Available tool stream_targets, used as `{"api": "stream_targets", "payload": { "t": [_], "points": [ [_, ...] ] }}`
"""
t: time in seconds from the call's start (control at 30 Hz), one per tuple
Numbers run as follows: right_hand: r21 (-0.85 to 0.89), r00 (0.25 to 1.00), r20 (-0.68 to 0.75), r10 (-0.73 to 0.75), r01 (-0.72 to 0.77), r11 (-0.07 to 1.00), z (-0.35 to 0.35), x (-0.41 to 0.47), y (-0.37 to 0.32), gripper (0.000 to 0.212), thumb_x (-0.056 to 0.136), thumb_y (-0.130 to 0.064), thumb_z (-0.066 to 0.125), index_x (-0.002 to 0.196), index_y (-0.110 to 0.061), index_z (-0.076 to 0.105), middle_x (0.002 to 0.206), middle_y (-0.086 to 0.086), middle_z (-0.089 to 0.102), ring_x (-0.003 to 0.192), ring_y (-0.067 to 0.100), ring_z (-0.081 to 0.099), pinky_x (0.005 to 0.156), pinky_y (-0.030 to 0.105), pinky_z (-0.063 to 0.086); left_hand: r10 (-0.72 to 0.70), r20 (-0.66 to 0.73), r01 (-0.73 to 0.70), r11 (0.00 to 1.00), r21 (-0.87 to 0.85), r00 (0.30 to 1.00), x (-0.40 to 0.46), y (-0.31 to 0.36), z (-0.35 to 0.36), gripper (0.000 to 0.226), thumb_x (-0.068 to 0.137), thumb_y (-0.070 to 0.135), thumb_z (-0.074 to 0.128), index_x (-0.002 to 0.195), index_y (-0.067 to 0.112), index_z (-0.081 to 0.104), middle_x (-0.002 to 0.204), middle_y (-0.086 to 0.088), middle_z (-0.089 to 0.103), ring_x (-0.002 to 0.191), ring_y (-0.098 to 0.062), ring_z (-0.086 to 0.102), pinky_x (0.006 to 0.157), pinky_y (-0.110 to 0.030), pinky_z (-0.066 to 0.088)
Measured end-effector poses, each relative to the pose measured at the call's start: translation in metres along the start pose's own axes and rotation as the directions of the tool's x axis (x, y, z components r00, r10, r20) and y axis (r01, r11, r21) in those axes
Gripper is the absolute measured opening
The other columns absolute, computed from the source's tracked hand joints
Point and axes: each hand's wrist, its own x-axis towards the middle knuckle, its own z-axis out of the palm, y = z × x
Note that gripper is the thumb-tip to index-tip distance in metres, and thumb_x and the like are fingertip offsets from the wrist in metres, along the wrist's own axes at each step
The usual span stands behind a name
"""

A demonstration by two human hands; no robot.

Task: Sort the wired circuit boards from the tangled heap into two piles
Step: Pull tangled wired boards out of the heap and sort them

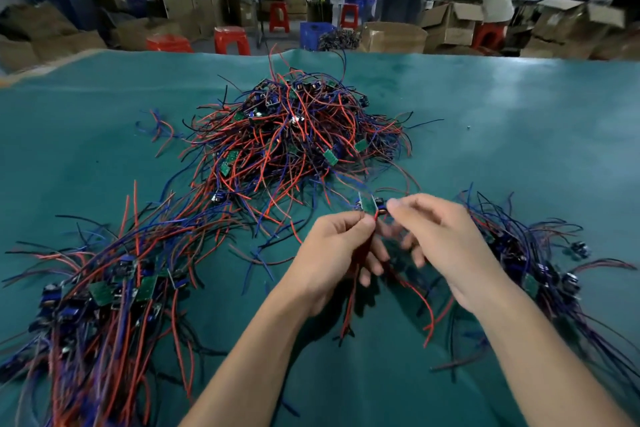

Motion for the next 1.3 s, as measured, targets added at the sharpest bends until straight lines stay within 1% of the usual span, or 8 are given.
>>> {"api": "stream_targets", "payload": {
  "t": [0.1, 0.27, 0.57, 0.7, 0.83, 0.93, 1.07, 1.3],
  "points": [
    [0.143, 1.000, 0.021, -0.012, 0.009, 0.990, 0.005, 0.000, 0.003, 0.017, 0.099, -0.021, 0.067, 0.085, -0.021, 0.077, 0.057, 0.003, 0.062, 0.051, 0.014, 0.054, 0.045, 0.023, 0.040, -0.002, 0.133, -0.008, 0.997, 0.073, 0.991, -0.003, -0.003, 0.005, 0.032, 0.107, 0.017, 0.039, 0.090, 0.000, 0.060, 0.067, -0.011, 0.063, 0.050, -0.015, 0.057, 0.046, -0.020, 0.046],
    [0.347, 0.985, -0.130, 0.112, -0.061, 0.936, -0.004, 0.008, 0.008, 0.016, 0.091, -0.010, 0.075, 0.076, -0.016, 0.079, 0.075, 0.010, 0.073, 0.055, 0.013, 0.056, 0.046, 0.022, 0.043, 0.096, -0.092, -0.067, 0.958, 0.277, 0.991, 0.002, -0.009, 0.003, 0.036, 0.107, 0.019, 0.040, 0.083, 0.005, 0.062, 0.069, -0.008, 0.065, 0.059, -0.023, 0.058, 0.050, -0.028, 0.049],
    [-0.449, 0.955, -0.184, -0.235, 0.131, 0.884, 0.008, 0.006, 0.017, 0.023, 0.091, -0.042, 0.073, 0.106, -0.026, 0.080, 0.107, -0.011, 0.077, 0.103, 0.008, 0.068, 0.094, 0.022, 0.045, 0.461, -0.229, -0.185, 0.691, 0.699, 0.857, 0.004, -0.016, -0.004, 0.032, 0.100, 0.031, 0.049, 0.083, 0.010, 0.066, 0.059, 0.003, 0.063, 0.048, -0.015, 0.056, 0.050, -0.030, 0.047],
    [0.124, 1.000, -0.026, -0.018, 0.021, 0.992, 0.008, 0.004, 0.008, 0.036, 0.079, -0.061, 0.068, 0.081, -0.027, 0.080, 0.080, -0.007, 0.077, 0.080, 0.011, 0.068, 0.069, 0.033, 0.049, 0.554, -0.079, -0.262, 0.509, 0.820, 0.829, 0.001, -0.015, -0.003, 0.029, 0.096, 0.034, 0.048, 0.083, 0.013, 0.064, 0.053, 0.005, 0.048, 0.056, -0.020, 0.046, 0.054, -0.033, 0.041],
    [0.162, 0.998, -0.019, -0.067, 0.069, 0.984, 0.008, 0.005, 0.011, 0.009, 0.086, -0.021, 0.081, 0.077, -0.023, 0.082, 0.074, -0.009, 0.075, 0.063, -0.001, 0.058, 0.058, 0.013, 0.044, 0.511, 0.049, -0.255, 0.341, 0.905, 0.858, 0.003, -0.019, -0.002, 0.027, 0.094, 0.031, 0.045, 0.081, 0.013, 0.059, 0.069, -0.004, 0.061, 0.071, -0.034, 0.055, 0.064, -0.044, 0.049],
    [0.279, 1.000, 0.003, 0.008, -0.009, 0.960, 0.002, 0.007, 0.012, 0.008, 0.086, -0.008, 0.079, 0.092, -0.012, 0.082, 0.083, 0.001, 0.077, 0.065, 0.007, 0.058, 0.058, 0.018, 0.045, 0.459, -0.006, -0.251, 0.496, 0.831, 0.888, 0.000, -0.017, 0.001, 0.020, 0.090, 0.030, 0.048, 0.079, 0.018, 0.060, 0.066, -0.006, 0.062, 0.062, -0.027, 0.056, 0.058, -0.039, 0.047],
    [0.382, 0.998, 0.063, 0.023, -0.045, 0.923, 0.002, 0.006, 0.010, 0.012, 0.091, 0.000, 0.070, 0.097, -0.004, 0.079, 0.089, 0.003, 0.075, 0.070, 0.008, 0.061, 0.058, 0.018, 0.045, 0.171, -0.087, -0.145, 0.957, 0.251, 0.981, 0.000, -0.006, 0.006, 0.031, 0.097, 0.029, 0.048, 0.090, 0.009, 0.069, 0.080, -0.015, 0.072, 0.053, -0.018, 0.061, 0.041, -0.023, 0.040],
    [0.342, 0.988, 0.150, -0.022, -0.031, 0.939, 0.002, 0.003, 0.006, 0.019, 0.095, -0.001, 0.063, 0.104, -0.007, 0.078, 0.083, 0.006, 0.072, 0.068, 0.018, 0.057, 0.062, 0.026, 0.043, 0.047, 0.005, -0.047, 0.999, -0.013, 0.999, -0.003, 0.000, 0.000, 0.024, 0.084, 0.032, 0.068, 0.089, 0.009, 0.068, 0.085, -0.014, 0.073, 0.059, -0.014, 0.065, 0.043, -0.017, 0.041]
  ]
}}
